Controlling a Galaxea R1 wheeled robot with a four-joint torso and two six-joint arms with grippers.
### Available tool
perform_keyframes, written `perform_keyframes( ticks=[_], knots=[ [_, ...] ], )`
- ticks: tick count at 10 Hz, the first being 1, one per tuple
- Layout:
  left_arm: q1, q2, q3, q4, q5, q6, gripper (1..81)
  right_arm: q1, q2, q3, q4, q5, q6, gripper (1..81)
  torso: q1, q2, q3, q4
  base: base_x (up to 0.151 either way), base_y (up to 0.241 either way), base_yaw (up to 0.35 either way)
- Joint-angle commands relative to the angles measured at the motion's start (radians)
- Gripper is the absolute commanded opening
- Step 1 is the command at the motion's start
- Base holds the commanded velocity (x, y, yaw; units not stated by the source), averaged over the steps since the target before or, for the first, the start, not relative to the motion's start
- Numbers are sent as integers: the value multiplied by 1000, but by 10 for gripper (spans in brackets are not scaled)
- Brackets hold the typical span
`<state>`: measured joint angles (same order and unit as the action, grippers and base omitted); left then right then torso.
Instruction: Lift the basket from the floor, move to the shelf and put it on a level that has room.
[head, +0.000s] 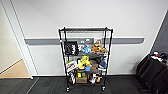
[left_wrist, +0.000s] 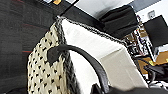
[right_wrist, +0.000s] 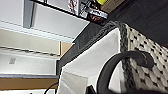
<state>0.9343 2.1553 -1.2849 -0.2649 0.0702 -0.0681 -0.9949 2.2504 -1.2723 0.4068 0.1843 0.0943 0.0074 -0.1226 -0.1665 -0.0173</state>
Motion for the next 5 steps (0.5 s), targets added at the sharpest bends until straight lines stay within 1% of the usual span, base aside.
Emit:
perform_keyframes(
  ticks=[1,5],
  knots=[
    [-107,-24,39,1,22,1,10,95,-21,47,-6,-31,-1,10,0,0,0,0,114,0,0],
    [-107,-27,39,1,22,1,10,97,-19,50,-6,-31,-1,10,0,0,0,0,115,0,0]
  ],
)
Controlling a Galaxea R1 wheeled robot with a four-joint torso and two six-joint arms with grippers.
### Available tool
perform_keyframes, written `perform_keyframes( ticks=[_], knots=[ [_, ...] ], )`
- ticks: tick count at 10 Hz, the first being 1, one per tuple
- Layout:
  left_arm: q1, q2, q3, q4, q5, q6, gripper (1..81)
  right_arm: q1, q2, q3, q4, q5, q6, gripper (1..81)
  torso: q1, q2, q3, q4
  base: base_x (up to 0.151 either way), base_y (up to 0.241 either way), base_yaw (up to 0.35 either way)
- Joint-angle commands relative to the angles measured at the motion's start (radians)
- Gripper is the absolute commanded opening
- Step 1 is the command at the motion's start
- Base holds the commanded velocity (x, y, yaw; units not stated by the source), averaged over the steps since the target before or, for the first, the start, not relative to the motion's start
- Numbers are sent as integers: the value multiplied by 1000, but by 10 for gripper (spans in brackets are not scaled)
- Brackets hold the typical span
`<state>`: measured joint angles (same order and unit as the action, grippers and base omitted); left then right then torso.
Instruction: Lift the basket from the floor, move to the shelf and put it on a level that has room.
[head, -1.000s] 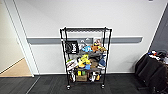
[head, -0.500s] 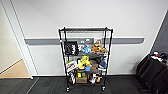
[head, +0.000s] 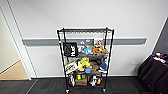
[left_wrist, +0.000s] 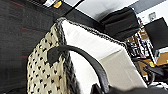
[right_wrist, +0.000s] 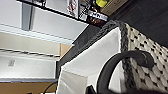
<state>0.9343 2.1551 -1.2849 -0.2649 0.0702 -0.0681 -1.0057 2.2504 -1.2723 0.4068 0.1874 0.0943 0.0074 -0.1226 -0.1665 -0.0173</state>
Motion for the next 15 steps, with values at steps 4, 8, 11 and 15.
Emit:
perform_keyframes(
  ticks=[4,8,11,15],
  knots=[
    [-107,-23,39,1,20,1,10,106,-21,51,-6,-34,1,10,0,0,0,0,116,0,0],
    [-107,-21,38,1,20,1,10,107,-23,51,-13,-34,-1,10,0,0,0,0,116,0,0],
    [-107,-23,39,1,19,1,10,106,-24,53,-16,-34,-1,10,0,0,0,0,117,0,0],
    [-91,-38,62,3,13,2,10,94,-42,85,-40,-34,-1,10,0,0,0,0,116,0,0]
  ],
)
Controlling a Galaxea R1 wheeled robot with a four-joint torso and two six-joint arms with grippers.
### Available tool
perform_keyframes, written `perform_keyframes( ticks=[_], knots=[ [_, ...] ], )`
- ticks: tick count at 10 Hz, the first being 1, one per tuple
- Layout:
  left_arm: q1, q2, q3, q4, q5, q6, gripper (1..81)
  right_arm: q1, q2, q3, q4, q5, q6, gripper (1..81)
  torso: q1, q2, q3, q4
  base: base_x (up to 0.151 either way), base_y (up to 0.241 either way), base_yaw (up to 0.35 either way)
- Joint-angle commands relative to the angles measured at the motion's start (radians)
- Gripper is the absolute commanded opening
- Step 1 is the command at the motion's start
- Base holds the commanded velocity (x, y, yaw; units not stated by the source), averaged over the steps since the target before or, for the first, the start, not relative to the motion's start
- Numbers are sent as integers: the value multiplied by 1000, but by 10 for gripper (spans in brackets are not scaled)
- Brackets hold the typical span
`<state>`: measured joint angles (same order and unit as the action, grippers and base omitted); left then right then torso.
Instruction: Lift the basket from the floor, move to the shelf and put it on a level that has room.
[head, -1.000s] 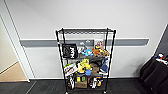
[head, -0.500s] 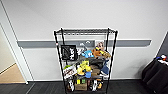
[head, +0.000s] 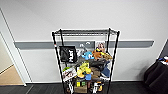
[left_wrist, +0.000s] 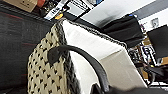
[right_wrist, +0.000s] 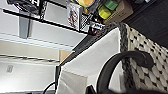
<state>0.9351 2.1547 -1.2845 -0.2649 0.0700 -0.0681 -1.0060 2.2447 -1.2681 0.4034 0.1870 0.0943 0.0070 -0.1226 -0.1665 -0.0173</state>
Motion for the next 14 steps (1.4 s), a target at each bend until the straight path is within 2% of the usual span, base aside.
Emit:
perform_keyframes(
  ticks=[1,6,7,12,13,14],
  knots=[
    [-83,-41,65,3,13,2,10,79,-44,92,-60,-32,-1,10,0,0,0,0,116,0,0],
    [-58,-47,91,6,-6,2,10,55,-64,130,-77,-8,-1,10,0,0,0,0,116,0,0],
    [-46,-50,96,21,-39,2,10,51,-66,130,-78,3,-1,10,0,0,0,0,115,0,0],
    [-43,-44,96,29,-52,1,10,59,-67,130,-78,3,1,10,0,0,132,0,120,0,0],
    [-43,-44,94,30,-52,1,10,59,-66,129,-78,3,1,10,0,0,79,0,132,0,0],
    [-43,-42,93,30,-52,1,10,59,-66,127,-80,3,1,10,-1,-1,91,0,133,0,0]
  ],
)
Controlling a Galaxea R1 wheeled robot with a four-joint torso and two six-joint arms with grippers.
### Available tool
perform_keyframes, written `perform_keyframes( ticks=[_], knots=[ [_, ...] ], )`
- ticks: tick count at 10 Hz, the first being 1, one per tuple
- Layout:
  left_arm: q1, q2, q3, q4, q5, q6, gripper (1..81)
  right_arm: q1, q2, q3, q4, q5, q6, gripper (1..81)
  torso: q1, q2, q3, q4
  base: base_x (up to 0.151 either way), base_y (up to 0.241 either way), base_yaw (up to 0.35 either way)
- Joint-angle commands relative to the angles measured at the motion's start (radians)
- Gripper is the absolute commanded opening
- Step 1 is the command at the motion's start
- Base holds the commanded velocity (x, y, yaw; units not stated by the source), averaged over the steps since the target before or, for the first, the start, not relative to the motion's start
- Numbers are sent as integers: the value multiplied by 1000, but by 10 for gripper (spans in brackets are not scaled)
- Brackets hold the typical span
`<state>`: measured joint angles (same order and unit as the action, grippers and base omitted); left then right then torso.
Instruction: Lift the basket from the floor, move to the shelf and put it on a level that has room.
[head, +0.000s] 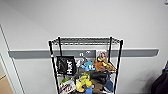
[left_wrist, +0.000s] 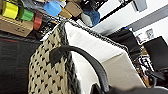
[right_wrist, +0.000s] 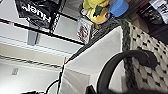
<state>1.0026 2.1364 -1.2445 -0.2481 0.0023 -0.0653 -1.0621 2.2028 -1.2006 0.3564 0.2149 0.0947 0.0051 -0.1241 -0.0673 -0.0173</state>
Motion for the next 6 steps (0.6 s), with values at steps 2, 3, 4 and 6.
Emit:
perform_keyframes(
  ticks=[2,3,4,6],
  knots=[
    [-110,-21,49,13,16,-2,10,115,-21,55,-31,-25,0,10,0,0,0,0,134,0,0],
    [-110,-19,48,13,18,-2,10,116,-19,53,-33,-25,0,10,0,0,-2,0,135,0,0],
    [-110,-19,46,13,18,-2,10,116,-21,53,-31,-25,0,10,0,0,-2,0,135,0,0],
    [-110,-19,48,13,18,-2,10,116,-19,55,-33,-25,0,10,0,0,-2,0,135,0,0]
  ],
)
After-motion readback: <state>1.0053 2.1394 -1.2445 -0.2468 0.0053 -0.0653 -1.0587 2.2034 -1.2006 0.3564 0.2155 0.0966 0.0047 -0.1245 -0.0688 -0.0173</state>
